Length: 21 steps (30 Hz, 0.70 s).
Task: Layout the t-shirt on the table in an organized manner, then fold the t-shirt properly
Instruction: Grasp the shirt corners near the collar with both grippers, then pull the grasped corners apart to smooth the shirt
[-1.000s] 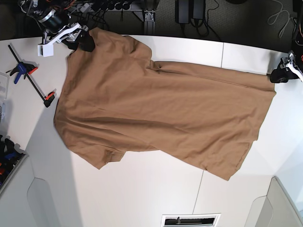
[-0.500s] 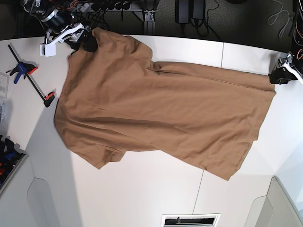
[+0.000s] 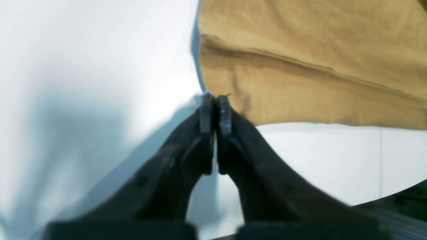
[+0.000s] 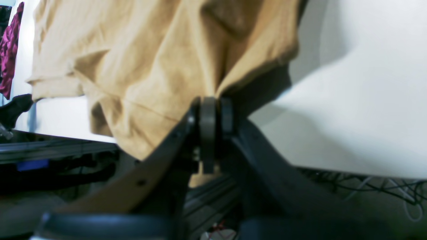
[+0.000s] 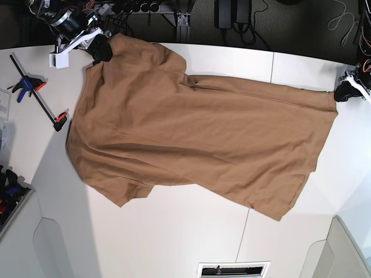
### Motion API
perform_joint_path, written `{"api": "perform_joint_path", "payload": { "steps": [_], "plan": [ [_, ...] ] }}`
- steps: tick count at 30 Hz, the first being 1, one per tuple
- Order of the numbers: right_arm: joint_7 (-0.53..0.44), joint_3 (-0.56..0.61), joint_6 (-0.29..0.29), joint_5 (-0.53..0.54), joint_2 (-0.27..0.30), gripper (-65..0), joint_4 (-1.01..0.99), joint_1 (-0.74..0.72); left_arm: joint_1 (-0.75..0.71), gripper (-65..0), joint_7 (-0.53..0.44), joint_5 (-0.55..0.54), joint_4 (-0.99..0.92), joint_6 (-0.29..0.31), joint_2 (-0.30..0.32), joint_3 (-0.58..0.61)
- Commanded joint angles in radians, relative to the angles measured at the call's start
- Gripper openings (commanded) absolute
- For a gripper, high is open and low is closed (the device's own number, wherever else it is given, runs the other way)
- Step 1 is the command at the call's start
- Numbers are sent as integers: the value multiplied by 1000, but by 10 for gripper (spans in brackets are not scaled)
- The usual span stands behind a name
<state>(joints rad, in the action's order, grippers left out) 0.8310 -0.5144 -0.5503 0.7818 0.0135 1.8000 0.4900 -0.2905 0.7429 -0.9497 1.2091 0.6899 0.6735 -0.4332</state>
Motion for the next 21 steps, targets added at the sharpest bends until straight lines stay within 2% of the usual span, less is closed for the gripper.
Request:
{"api": "perform_joint_path", "payload": {
  "steps": [1, 7, 11, 21],
  "plan": [
    [-19, -2, -8, 35, 3, -650, 16, 4, 5, -650, -6, -31, 16, 8, 35, -13],
    [-19, -39, -23, 113, 3, -650, 17, -13, 5, -650, 35, -64, 77, 8, 45, -72],
    [-19, -67, -23, 115, 3, -650, 17, -74, 9, -650, 31, -63, 124, 8, 45, -79],
    [-21, -71, -21, 24, 3, -650, 15, -250, 106, -650, 17, -13, 127, 8, 45, -69]
  ]
}}
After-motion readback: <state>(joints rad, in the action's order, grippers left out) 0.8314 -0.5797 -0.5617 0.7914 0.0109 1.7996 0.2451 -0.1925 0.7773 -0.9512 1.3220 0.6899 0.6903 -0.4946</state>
